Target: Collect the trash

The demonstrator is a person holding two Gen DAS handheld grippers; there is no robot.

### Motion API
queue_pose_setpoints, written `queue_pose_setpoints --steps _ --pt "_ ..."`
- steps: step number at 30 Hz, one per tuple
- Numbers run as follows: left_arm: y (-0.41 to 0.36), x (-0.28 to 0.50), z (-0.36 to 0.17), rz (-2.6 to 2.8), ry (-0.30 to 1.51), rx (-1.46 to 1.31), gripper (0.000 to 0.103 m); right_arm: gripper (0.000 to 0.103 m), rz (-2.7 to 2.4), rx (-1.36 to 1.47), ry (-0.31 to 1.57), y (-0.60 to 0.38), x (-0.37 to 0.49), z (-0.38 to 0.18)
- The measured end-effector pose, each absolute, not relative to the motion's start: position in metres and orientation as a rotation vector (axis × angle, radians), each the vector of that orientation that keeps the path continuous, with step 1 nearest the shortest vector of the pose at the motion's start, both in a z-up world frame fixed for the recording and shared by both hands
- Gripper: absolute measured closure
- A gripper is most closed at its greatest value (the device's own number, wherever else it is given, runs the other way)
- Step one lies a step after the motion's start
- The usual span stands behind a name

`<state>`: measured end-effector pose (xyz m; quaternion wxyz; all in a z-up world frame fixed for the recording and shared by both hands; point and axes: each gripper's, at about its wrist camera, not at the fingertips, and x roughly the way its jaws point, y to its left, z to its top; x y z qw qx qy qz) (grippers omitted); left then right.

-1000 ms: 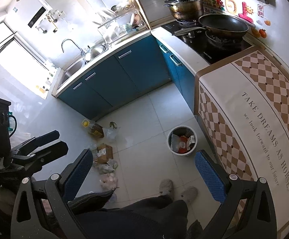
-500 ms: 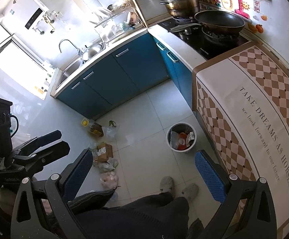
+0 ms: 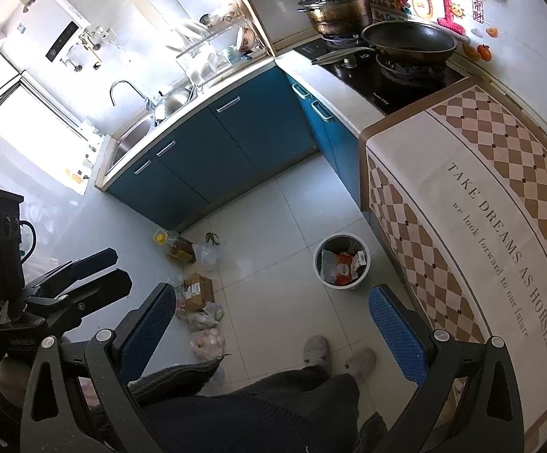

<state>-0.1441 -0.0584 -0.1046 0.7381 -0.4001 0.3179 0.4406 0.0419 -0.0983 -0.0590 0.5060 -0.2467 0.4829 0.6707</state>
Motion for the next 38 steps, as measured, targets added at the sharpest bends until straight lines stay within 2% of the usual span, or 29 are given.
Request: queue_pose_setpoints --steps 38 --pt "-0.0548 -0.1493 -0.0968 0.972 0.687 -0.867 0.000 0.000 1.641 -0.584 1.160 -0.1047 0.0448 -0.0517"
